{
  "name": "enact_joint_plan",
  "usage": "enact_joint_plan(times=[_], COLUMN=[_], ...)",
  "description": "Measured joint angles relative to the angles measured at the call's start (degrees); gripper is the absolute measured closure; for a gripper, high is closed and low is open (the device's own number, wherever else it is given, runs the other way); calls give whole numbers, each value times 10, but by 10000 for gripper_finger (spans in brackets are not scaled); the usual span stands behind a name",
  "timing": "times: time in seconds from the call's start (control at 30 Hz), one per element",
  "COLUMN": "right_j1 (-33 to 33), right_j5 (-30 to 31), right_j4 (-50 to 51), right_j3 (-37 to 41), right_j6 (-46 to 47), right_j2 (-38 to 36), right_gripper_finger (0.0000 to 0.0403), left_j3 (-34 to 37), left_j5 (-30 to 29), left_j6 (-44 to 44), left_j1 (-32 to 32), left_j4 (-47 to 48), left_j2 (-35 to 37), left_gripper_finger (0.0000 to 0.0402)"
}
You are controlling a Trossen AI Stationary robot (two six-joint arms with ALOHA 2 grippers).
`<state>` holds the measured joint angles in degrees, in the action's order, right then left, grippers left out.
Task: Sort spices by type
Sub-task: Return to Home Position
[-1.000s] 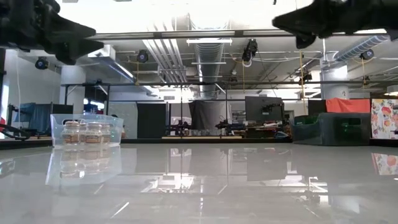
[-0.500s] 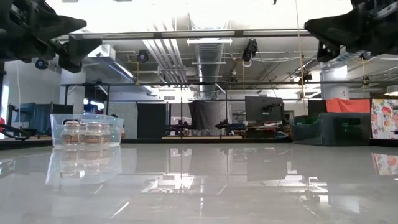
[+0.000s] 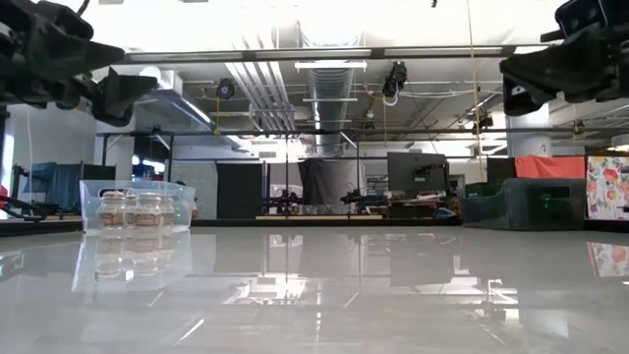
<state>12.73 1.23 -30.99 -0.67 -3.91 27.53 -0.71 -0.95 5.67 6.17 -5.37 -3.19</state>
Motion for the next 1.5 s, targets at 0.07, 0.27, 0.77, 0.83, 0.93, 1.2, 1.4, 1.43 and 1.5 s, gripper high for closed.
enact_joint_plan(times=[0.07,0.27,0.77,0.83,0.93,1.2,1.4,1.43,1.5], right_j1=[0,0,-1,-1,-1,-6,-75,-82,-87], right_j5=[-2,-31,-23,-23,-23,-46,-134,-134,-117], right_j4=[0,-12,105,122,138,210,297,300,304], right_j3=[0,0,0,0,0,0,-4,-5,-5], right_j6=[1,-2,58,109,171,205,132,122,112], right_j2=[-1,-1,19,23,27,-33,-183,-205,-246], right_gripper_finger=[385,385,385,385,385,385,385,385,385], left_j3=[-1,-3,-3,-3,-3,-4,-4,-4,-4], left_j5=[0,0,0,0,-1,-1,-1,-1,-1], left_j6=[0,0,0,0,0,0,0,0,0], left_j1=[0,0,0,0,0,0,0,0,0], left_j4=[0,0,0,0,-1,-1,-2,-1,-3], left_j2=[-5,-17,-36,-38,-40,-40,-41,-40,-42], left_gripper_finger=[143,143,143,143,143,143,143,143,143])
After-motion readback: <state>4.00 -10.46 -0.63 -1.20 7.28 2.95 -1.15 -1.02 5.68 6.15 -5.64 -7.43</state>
